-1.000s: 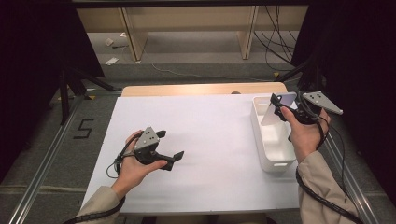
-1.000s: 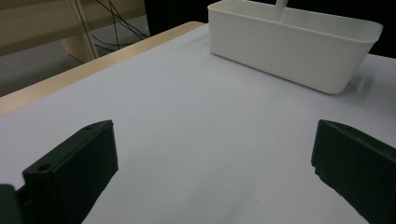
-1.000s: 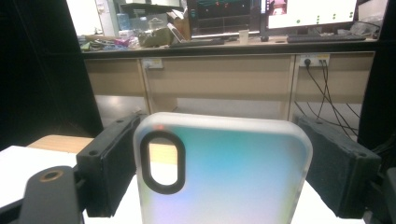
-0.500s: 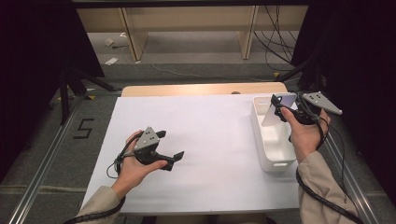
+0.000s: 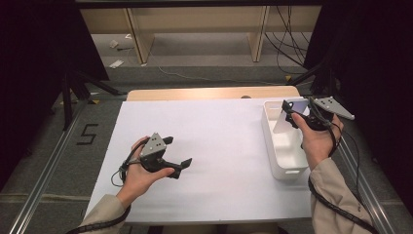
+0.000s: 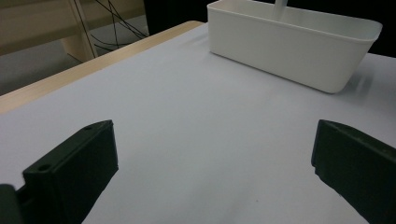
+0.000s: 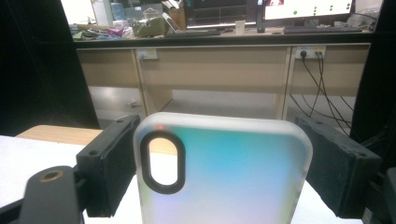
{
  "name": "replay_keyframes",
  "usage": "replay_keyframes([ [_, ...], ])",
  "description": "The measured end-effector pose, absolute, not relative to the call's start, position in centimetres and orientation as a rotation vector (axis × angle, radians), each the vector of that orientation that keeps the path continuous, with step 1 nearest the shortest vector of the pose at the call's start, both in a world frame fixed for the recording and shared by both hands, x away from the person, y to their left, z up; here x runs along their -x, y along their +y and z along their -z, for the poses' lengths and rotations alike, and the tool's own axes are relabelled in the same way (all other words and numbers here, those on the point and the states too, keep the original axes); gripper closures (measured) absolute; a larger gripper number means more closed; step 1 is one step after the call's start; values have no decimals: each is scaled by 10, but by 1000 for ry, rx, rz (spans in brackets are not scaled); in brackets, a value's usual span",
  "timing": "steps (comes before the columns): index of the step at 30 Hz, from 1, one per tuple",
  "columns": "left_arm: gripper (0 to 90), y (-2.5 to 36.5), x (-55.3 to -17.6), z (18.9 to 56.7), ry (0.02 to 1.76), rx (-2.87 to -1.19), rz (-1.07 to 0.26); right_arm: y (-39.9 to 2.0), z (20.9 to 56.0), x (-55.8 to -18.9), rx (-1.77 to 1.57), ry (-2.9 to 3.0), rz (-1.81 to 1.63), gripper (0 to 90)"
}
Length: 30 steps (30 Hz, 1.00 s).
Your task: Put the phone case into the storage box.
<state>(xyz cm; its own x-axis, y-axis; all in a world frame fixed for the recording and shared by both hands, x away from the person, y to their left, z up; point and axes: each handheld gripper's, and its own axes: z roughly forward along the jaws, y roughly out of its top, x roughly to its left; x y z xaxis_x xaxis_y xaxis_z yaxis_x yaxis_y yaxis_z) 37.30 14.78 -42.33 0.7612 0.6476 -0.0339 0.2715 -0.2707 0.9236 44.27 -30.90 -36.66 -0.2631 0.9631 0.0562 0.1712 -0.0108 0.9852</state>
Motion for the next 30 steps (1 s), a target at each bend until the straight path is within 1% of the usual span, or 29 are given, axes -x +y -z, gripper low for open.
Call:
replay_keyframes([
  [30, 0, 149, -372, 422, 704, -1851, -425, -303, 374, -450, -1235, 1554, -1322, 182],
])
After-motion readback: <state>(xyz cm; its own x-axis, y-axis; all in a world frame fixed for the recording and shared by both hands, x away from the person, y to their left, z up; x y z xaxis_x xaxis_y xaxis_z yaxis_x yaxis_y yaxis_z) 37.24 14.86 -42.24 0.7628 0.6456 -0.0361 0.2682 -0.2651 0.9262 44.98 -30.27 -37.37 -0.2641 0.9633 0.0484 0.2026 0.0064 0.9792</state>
